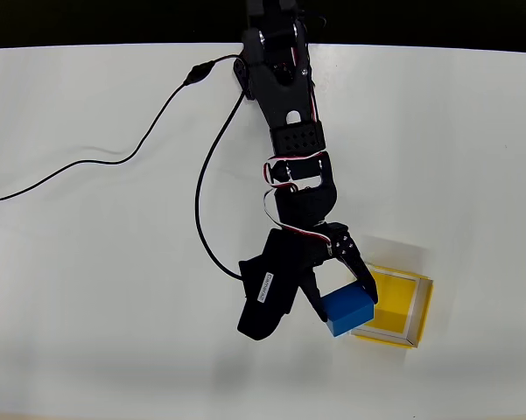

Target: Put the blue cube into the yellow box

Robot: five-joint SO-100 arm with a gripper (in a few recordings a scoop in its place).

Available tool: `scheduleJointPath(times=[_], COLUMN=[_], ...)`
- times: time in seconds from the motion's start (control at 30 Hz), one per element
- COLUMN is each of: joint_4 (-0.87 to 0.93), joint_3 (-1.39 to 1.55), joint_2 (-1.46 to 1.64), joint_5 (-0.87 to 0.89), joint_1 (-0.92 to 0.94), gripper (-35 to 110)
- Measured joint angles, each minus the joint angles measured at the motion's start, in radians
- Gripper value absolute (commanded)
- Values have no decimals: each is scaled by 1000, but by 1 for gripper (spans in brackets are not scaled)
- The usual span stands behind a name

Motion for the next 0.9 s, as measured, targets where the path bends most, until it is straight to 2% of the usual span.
scheduleJointPath(times=[0.47, 0.9], joint_4=[-23, 41], joint_3=[-301, -321], joint_2=[-367, -443], joint_5=[100, 175], joint_1=[-97, -112], gripper=[25, 25])
